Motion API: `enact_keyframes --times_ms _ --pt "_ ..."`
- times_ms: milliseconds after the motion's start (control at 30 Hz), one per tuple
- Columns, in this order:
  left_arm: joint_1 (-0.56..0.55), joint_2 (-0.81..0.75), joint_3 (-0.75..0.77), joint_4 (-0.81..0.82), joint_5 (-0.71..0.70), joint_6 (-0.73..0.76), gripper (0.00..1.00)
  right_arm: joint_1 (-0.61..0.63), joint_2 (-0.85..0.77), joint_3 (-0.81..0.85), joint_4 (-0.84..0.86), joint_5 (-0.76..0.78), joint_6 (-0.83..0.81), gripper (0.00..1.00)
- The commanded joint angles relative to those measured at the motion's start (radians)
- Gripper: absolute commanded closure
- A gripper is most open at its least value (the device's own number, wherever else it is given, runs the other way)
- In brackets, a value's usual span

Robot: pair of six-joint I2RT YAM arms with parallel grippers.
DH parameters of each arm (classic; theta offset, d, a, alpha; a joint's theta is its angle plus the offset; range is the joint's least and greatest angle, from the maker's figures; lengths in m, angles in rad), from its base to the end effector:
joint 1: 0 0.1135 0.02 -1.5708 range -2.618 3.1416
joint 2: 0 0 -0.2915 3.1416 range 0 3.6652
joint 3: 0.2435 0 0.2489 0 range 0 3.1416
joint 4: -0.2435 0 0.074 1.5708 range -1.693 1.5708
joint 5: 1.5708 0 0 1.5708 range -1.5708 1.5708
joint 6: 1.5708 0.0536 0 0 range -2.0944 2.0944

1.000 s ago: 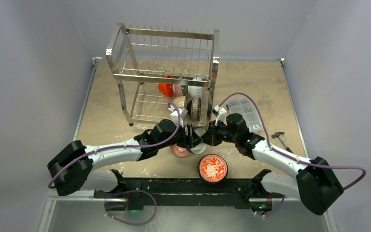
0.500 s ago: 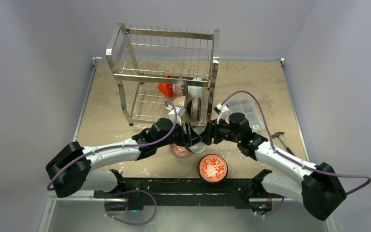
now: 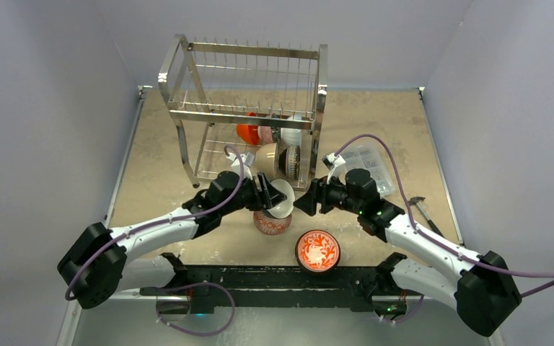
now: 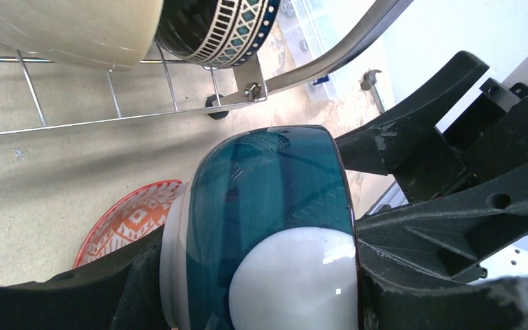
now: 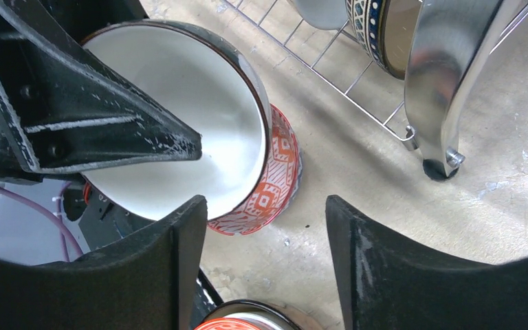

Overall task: Load the bowls into the dish rack
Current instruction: Pick up the bowl from the dish rack.

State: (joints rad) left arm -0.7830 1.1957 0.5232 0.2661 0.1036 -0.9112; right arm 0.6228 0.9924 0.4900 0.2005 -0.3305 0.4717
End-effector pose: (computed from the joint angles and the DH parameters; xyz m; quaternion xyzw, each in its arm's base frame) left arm 0.1779 -0.1849 0.2309 -0.0250 0.8342 -0.4401 0.3312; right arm 0.1688 0.1426 0.2568 -0.1572 0.7848 0.4174 0.4303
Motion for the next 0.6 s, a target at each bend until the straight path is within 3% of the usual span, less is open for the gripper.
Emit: enact_keyframes --times_ms 0,167,567 --pt "0.04 -0.069 -0.003 0.074 0.029 -0.035 1.0 0.006 -0.017 0.044 0.009 0.002 0.003 0.32" --pt "0.102 -0.125 -0.024 0.079 0.011 -0.043 1.0 0.006 -0.036 0.041 0.002 0.013 0.003 0.27" --pt "0.352 -0.202 0.0 0.018 0.017 -0.03 1.0 0.006 -0.048 0.041 -0.013 0.027 -0.001 0.27"
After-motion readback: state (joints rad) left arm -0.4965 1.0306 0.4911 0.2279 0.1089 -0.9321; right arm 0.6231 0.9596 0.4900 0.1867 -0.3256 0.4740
